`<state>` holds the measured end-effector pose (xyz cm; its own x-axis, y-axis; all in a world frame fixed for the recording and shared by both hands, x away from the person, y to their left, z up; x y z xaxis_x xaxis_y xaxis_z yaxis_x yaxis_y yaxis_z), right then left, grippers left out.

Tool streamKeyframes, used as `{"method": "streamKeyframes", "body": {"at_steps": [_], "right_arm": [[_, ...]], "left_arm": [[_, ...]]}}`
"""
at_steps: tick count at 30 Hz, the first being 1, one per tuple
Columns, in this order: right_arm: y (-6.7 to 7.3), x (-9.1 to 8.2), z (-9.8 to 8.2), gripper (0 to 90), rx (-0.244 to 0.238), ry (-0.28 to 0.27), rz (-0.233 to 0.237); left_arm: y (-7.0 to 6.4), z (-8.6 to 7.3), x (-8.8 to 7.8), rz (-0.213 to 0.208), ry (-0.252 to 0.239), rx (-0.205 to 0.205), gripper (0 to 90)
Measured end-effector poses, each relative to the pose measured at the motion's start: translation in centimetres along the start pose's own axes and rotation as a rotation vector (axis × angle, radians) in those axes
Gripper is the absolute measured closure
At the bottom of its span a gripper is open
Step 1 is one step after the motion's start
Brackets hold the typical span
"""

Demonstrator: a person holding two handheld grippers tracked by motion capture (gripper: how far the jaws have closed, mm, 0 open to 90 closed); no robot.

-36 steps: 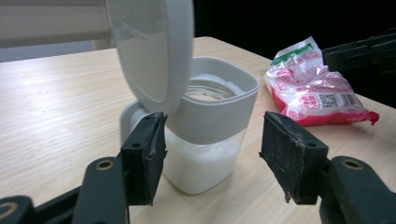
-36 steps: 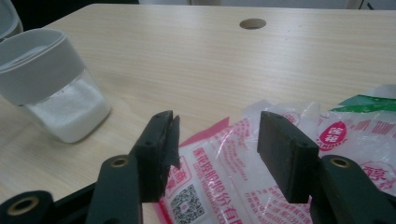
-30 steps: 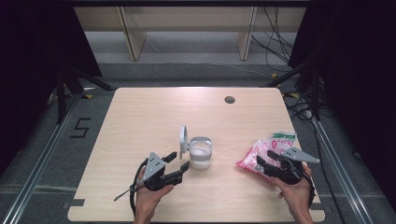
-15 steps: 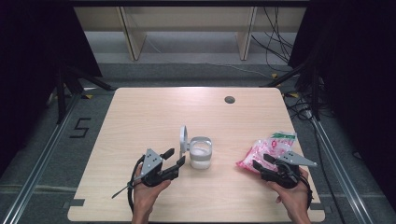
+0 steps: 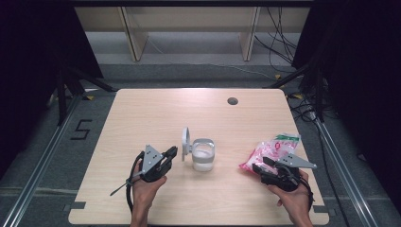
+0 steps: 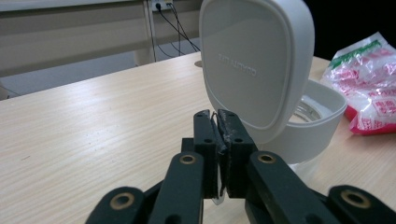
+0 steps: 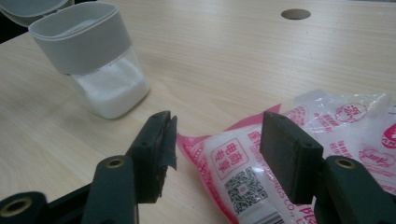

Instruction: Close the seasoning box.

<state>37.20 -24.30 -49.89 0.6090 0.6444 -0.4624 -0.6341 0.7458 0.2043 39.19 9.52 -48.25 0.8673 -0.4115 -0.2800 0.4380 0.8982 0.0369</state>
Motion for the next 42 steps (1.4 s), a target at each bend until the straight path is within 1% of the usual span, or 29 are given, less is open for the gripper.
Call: {"method": "streamKeyframes", "body": {"at_steps": [2, 3, 6, 7, 8, 9, 12, 13, 14, 16, 20, 21, 22, 24, 26, 27, 28, 29, 30, 32, 33, 34, 35, 36, 37, 38, 39, 40, 42], "right_arm": [[0.3, -0.1, -0.1, 44.6, 0.014, 0.015, 0.008], [0.2, 0.1, -0.1, 44.6, -0.005, 0.007, 0.009], [0.7, 0.1, -0.1, 44.6, 0.024, 0.003, 0.024], [0.8, 0.0, -0.1, 44.6, 0.021, 0.019, 0.015], [1.0, 0.1, 0.0, 44.6, 0.031, 0.005, 0.026], [0.8, 0.1, 0.0, 44.6, -0.003, 0.004, 0.031], [1.2, 0.1, -0.1, 44.6, 0.017, 0.013, 0.031], [1.1, 0.2, 0.0, 44.6, -0.008, 0.008, 0.033], [1.3, 0.1, -0.2, 44.6, 0.012, 0.026, 0.031], [1.3, 0.1, -0.1, 44.6, -0.008, 0.006, 0.045], [1.6, 0.0, -0.1, 44.1, -0.015, 0.017, 0.044], [1.5, 0.2, 0.0, 44.0, -0.039, 0.001, 0.044], [1.9, 0.1, -0.1, 44.0, 0.001, 0.005, 0.043], [1.7, 0.3, 0.0, 43.6, -0.046, -0.001, 0.052], [1.7, 0.3, -0.1, 43.1, -0.052, 0.013, 0.048], [1.8, 0.3, -0.1, 43.0, -0.045, 0.018, 0.051], [2.1, 0.3, -0.2, 43.0, -0.019, 0.016, 0.052], [1.9, 0.3, -0.1, 43.0, -0.055, 0.005, 0.050], [1.9, 0.3, -0.1, 42.9, -0.071, 0.001, 0.045], [2.1, 0.4, -0.1, 42.9, -0.055, 0.005, 0.065], [2.4, 0.3, -0.3, 42.9, -0.024, 0.012, 0.055], [2.4, 0.3, -0.2, 42.9, -0.029, 0.005, 0.059], [2.1, 0.3, -0.2, 42.8, -0.066, 0.005, 0.058], [2.1, 0.3, -0.2, 42.8, -0.064, 0.009, 0.057], [2.2, 0.3, -0.2, 42.8, -0.065, 0.005, 0.058], [2.4, 0.3, -0.3, 42.7, -0.039, 0.004, 0.055], [2.1, 0.3, -0.3, 42.7, -0.077, 0.008, 0.045], [2.3, 0.3, -0.3, 42.7, -0.054, 0.007, 0.064], [2.2, 0.3, -0.3, 42.7, -0.051, 0.005, 0.067]], "left_arm": [[-0.1, 0.1, 0.2, -0.007, -0.001, 0.005, 87.6], [-0.2, 0.2, 0.3, -0.010, -0.003, 0.001, 88.0], [-0.1, 0.5, 0.6, -0.009, -0.007, 0.004, 88.4], [-0.1, 0.6, 0.7, -0.016, -0.017, 0.002, 88.4], [0.0, 0.7, 0.7, -0.010, -0.013, 0.006, 88.5], [0.1, 0.7, 0.7, -0.006, -0.010, 0.007, 88.5], [0.1, 0.9, 0.7, -0.005, -0.015, 0.007, 88.4], [0.1, 1.0, 0.8, -0.008, -0.018, 0.006, 88.5], [-0.1, 1.0, 0.8, -0.012, -0.018, 0.007, 88.5], [-0.3, 1.1, 0.8, -0.020, -0.018, 0.014, 88.4], [-0.5, 1.4, 1.0, -0.028, -0.024, 0.011, 88.1], [-0.5, 1.5, 1.0, -0.029, -0.029, 0.011, 88.0], [-0.5, 1.6, 1.0, -0.028, -0.029, 0.014, 88.0], [-0.5, 1.7, 1.0, -0.028, -0.032, 0.010, 88.0], [-0.6, 1.8, 1.0, -0.031, -0.030, 0.019, 87.9], [-0.6, 1.8, 1.0, -0.031, -0.031, 0.017, 87.8], [-0.6, 1.8, 1.1, -0.031, -0.030, 0.019, 87.4], [-0.7, 1.8, 1.1, -0.032, -0.029, 0.021, 87.2], [-0.7, 1.8, 1.1, -0.030, -0.028, 0.020, 87.3], [-0.7, 1.8, 1.1, -0.028, -0.025, 0.027, 87.7], [-0.7, 1.8, 1.1, -0.029, -0.025, 0.020, 87.8], [-0.7, 1.9, 1.0, -0.029, -0.024, 0.039, 88.2], [-0.7, 1.9, 1.0, -0.030, -0.027, 0.032, 88.4], [-0.8, 2.0, 1.0, -0.031, -0.034, 0.031, 88.7], [-0.7, 2.0, 1.0, -0.025, -0.032, 0.048, 89.0], [-0.8, 2.1, 0.9, -0.023, -0.030, 0.050, 89.1], [-0.8, 2.2, 0.9, -0.026, -0.033, 0.054, 89.1], [-0.9, 2.2, 1.0, -0.027, -0.035, 0.049, 89.1], [-1.0, 2.3, 1.0, -0.030, -0.036, 0.057, 89.1]]}}
Point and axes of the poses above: each handheld gripper's, and its own axes: x roughly forward along the jaws, z roughly out of its top, y roughly to its left, the point moved 6 cm from there along x, roughly forward along the jaws, and after that the axes turned 8 degrees about z, right-handed, at the moved point
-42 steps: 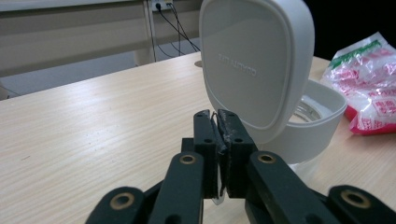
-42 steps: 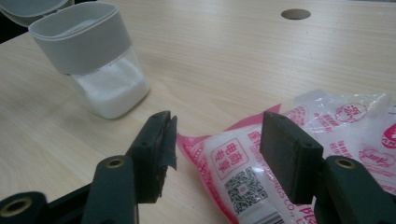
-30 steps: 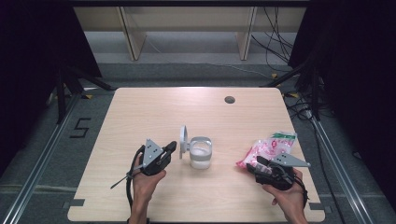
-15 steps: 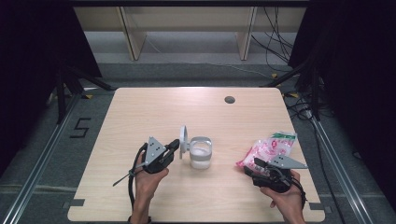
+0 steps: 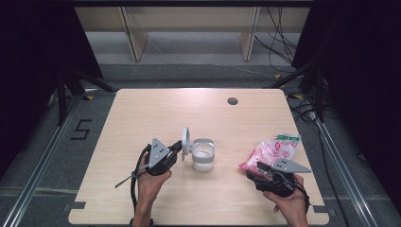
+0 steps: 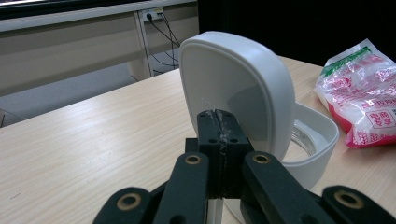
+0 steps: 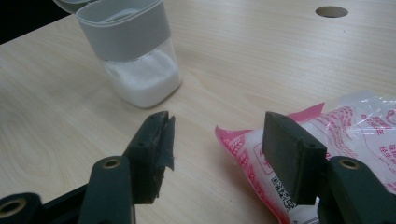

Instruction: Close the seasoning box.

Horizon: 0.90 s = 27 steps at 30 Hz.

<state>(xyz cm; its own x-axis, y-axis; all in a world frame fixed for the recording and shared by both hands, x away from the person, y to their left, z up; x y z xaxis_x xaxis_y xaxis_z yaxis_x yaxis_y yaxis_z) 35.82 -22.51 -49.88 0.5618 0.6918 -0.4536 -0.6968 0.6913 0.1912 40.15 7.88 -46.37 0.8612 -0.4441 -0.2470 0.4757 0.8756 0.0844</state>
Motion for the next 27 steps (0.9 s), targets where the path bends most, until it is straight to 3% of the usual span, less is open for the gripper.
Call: {"method": "streamKeyframes", "body": {"at_steps": [8, 9, 10, 17, 21, 22, 27], "right_arm": [[-0.1, -0.1, -0.1, 42.6, -0.002, 0.003, -0.005], [0.1, 0.0, -0.2, 42.6, 0.017, 0.003, -0.012], [-0.2, -0.2, -0.2, 42.6, -0.017, 0.009, -0.018], [-0.1, -0.2, -0.2, 42.6, -0.015, 0.017, -0.013], [-0.1, -0.1, -0.2, 42.6, -0.007, 0.017, -0.012], [0.3, -0.2, -0.3, 42.6, 0.034, 0.023, -0.003], [0.2, -0.2, -0.3, 42.7, 0.022, 0.021, -0.005]], "left_arm": [[-0.1, 0.3, -0.3, -0.001, -0.013, -0.002, 89.0], [0.0, 0.4, -0.3, 0.000, -0.008, 0.000, 88.9], [0.0, 0.4, -0.4, 0.001, -0.009, 0.007, 88.9], [-0.3, 0.9, -0.5, -0.005, -0.024, 0.006, 88.8], [-0.6, 1.0, -0.4, -0.011, -0.018, 0.020, 88.6], [-0.7, 1.0, -0.4, -0.013, -0.019, 0.018, 88.4], [-1.2, 1.1, -0.2, -0.028, -0.024, 0.022, 88.2]]}}
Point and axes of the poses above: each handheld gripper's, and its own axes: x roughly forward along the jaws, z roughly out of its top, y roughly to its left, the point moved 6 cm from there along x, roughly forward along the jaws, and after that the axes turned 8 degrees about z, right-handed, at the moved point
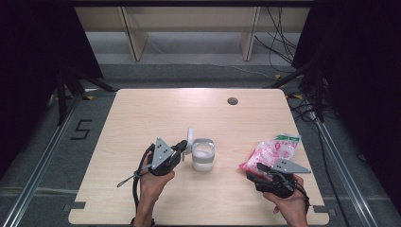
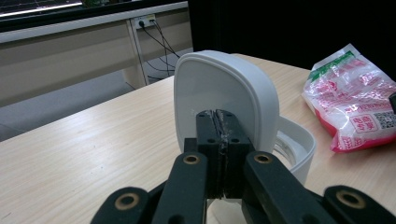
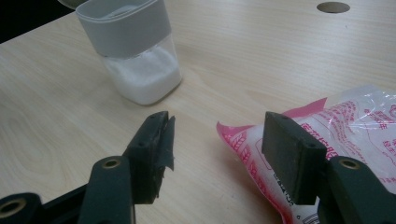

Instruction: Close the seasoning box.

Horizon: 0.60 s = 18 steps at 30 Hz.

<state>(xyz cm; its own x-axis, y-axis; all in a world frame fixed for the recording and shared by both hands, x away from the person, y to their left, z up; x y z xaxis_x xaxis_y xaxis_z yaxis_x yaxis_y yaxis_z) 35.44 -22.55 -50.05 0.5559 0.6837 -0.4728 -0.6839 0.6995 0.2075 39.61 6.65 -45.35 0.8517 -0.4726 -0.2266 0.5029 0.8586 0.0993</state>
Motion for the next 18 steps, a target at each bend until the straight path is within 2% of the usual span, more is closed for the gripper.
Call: {"method": "streamKeyframes", "body": {"at_steps": [3, 4, 8, 10, 12, 16, 17, 18], "right_arm": [[-0.3, 0.0, 0.1, 42.6, -0.033, -0.005, -0.008], [-0.3, -0.1, 0.1, 42.6, -0.031, -0.006, -0.007], [-0.4, 0.0, 0.1, 42.5, -0.035, -0.005, -0.010], [-0.3, -0.1, 0.1, 42.4, -0.028, -0.006, -0.007], [-0.3, 0.0, 0.1, 42.4, -0.030, -0.006, -0.008], [-0.3, 0.0, 0.1, 41.9, -0.031, -0.007, -0.009], [-0.3, 0.0, 0.1, 41.7, -0.031, -0.006, -0.010], [-0.3, 0.0, 0.1, 41.1, -0.031, -0.007, -0.008]], "left_arm": [[-0.6, 0.1, 0.1, -0.015, -0.003, 0.004, 87.8], [-0.8, 0.2, 0.2, -0.031, -0.016, -0.005, 87.3], [-0.6, 0.3, -0.2, -0.038, -0.018, -0.024, 83.3], [-0.6, 0.3, -0.5, -0.049, -0.014, -0.028, 80.1], [-0.8, 0.2, -0.6, -0.063, -0.016, -0.054, 76.6], [-0.9, 0.2, -0.8, -0.083, -0.028, -0.067, 67.2], [-1.1, 0.2, -0.8, -0.098, -0.041, -0.078, 65.2], [-1.2, 0.2, -0.8, -0.120, -0.047, -0.069, 63.3]]}}
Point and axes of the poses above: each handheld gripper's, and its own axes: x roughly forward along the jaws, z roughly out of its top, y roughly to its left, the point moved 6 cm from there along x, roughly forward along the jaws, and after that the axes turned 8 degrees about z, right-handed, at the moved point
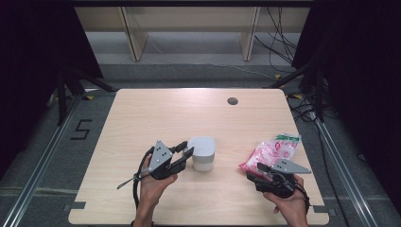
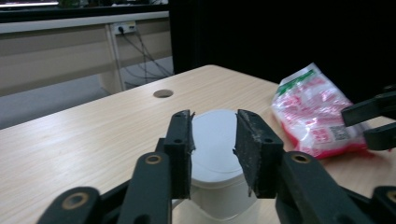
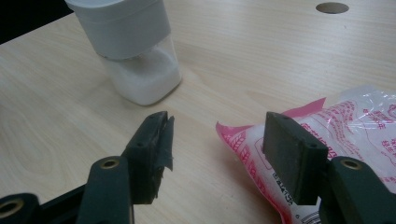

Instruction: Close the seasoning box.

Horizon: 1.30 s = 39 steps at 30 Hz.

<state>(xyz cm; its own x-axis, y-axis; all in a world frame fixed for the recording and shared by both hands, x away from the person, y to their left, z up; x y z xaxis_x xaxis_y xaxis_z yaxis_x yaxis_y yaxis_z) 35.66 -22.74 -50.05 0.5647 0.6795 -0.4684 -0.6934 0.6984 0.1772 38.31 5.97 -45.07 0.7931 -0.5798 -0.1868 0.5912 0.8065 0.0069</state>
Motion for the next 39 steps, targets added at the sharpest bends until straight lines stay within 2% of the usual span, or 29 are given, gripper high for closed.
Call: {"method": "streamKeyframes", "body": {"at_steps": [3, 5, 6, 7, 8, 14, 15, 18, 20, 23, 25, 26, 28, 29, 34, 36, 37, 39], "right_arm": [[0.1, 0.0, 0.0, 40.8, -0.002, -0.007, -0.001], [0.3, 0.1, 0.1, 40.5, 0.011, -0.014, 0.019], [0.3, 0.1, 0.1, 40.5, 0.006, -0.017, 0.017], [0.6, 0.1, 0.1, 40.3, 0.032, -0.016, 0.021], [0.4, 0.1, 0.2, 40.2, 0.001, -0.022, 0.020], [0.5, 0.1, 0.1, 39.5, -0.015, -0.005, 0.018], [0.6, 0.1, 0.1, 39.2, 0.001, -0.003, 0.021], [0.8, 0.3, 0.1, 39.1, 0.004, -0.016, 0.035], [0.8, 0.3, 0.0, 39.1, 0.006, -0.011, 0.036], [0.9, 0.3, 0.0, 39.1, 0.005, -0.009, 0.041], [0.7, 0.2, 0.0, 39.1, -0.017, 0.003, 0.027], [0.7, 0.2, 0.0, 39.1, -0.017, 0.003, 0.028], [0.7, 0.2, -0.1, 39.1, -0.021, 0.003, 0.028], [0.9, 0.3, -0.1, 39.1, 0.001, -0.003, 0.038], [0.8, 0.2, -0.2, 39.1, -0.002, -0.003, 0.034], [0.8, 0.1, -0.2, 39.1, -0.004, 0.008, 0.033], [0.8, 0.1, -0.2, 39.1, -0.003, 0.008, 0.033], [0.8, 0.2, -0.2, 39.1, -0.002, -0.001, 0.036]], "left_arm": [[-0.3, -0.1, -0.3, -0.024, 0.006, -0.012, 56.8], [-0.3, -0.1, -0.4, -0.043, 0.001, -0.020, 54.5], [-0.3, -0.2, -0.5, -0.039, 0.003, -0.012, 52.7], [-0.2, -0.3, -0.6, -0.030, 0.011, -0.022, 51.4], [-0.2, -0.4, -0.7, -0.031, 0.012, -0.019, 50.5], [-0.3, -1.2, -1.1, -0.013, 0.031, -0.006, 43.5], [-0.4, -1.4, -1.2, -0.005, 0.045, 0.003, 42.9], [-0.8, -1.8, -1.3, -0.004, 0.056, 0.019, 40.4], [-1.0, -2.0, -1.4, -0.004, 0.061, 0.013, 37.9], [-1.4, -2.3, -1.5, -0.011, 0.060, 0.008, 37.1], [-1.6, -2.4, -1.5, -0.014, 0.056, 0.005, 36.3], [-1.6, -2.4, -1.6, -0.013, 0.057, 0.021, 35.5], [-1.7, -2.6, -1.6, -0.010, 0.058, 0.016, 34.6], [-1.7, -2.7, -1.8, -0.009, 0.068, 0.029, 34.3], [-2.0, -3.3, -1.6, -0.009, 0.073, 0.008, 31.8], [-2.0, -3.6, -1.8, 0.014, 0.091, 0.019, 31.8], [-1.9, -3.6, -1.9, 0.014, 0.088, 0.039, 31.7], [-2.0, -3.6, -2.0, 0.005, 0.079, 0.031, 31.1]]}}
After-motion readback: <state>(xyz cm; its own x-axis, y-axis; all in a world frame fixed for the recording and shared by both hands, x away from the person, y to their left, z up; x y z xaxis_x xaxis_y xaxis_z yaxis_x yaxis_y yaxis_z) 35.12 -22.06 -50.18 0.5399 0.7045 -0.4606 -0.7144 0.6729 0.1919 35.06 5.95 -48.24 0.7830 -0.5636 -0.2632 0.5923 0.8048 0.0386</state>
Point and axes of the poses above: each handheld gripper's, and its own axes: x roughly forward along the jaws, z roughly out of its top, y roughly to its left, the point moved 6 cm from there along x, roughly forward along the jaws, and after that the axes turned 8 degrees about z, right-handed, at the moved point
